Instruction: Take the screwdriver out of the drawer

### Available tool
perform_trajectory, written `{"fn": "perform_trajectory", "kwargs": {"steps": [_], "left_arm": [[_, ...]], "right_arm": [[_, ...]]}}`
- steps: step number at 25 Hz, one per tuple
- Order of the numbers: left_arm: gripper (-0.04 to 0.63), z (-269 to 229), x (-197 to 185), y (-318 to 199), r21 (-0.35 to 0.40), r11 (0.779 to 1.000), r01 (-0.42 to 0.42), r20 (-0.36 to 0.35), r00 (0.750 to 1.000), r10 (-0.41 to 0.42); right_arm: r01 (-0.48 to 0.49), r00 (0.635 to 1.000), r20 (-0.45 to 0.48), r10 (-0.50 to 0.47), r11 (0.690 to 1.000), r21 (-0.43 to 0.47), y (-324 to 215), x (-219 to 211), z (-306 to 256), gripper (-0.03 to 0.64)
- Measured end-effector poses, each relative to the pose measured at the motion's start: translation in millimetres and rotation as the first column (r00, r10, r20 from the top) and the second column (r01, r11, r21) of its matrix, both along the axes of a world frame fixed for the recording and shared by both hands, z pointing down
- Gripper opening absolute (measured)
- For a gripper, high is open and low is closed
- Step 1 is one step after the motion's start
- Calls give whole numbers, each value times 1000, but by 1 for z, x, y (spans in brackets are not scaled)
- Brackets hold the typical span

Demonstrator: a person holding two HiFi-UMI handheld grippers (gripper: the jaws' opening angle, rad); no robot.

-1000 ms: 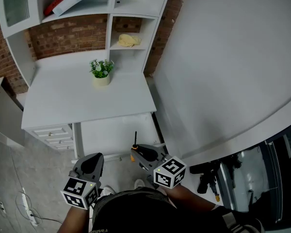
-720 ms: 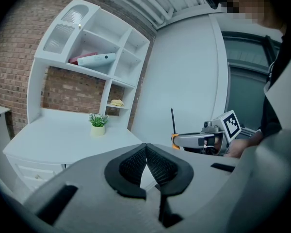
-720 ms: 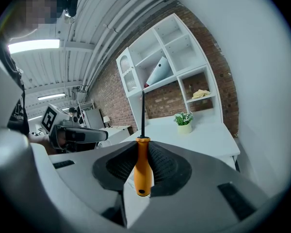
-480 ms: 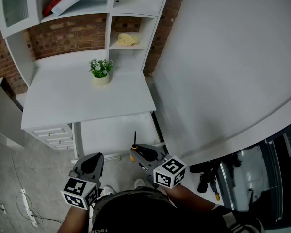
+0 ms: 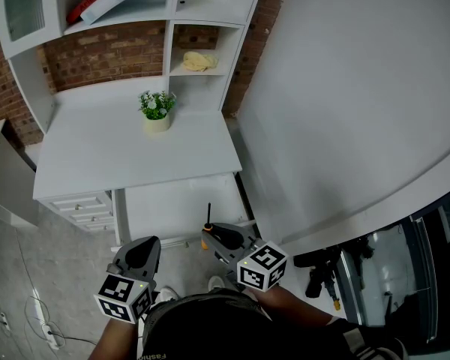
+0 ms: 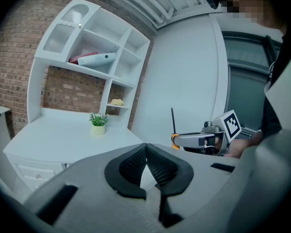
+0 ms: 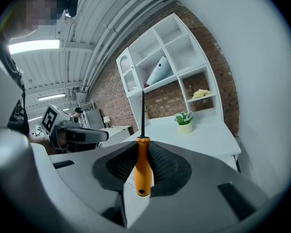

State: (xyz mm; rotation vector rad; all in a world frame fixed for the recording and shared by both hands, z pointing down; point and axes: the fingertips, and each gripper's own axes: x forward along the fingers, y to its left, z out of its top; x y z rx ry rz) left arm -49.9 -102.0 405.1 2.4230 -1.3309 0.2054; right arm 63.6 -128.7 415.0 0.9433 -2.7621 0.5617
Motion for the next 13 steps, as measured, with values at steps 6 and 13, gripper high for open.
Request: {"fn": "perform_trajectory", "kwargs": {"steps": [6, 13], "left_arm": [[16, 0, -2, 0, 0, 1000, 3, -2, 1000, -3], [16, 2, 1, 2, 1, 1000, -7, 1, 1000, 7]], "right_arm": [[-6, 1000, 1, 6, 1000, -1, 0, 1, 0, 74], [-10, 1000, 6, 10, 1000, -3, 2, 0, 2, 74]]}}
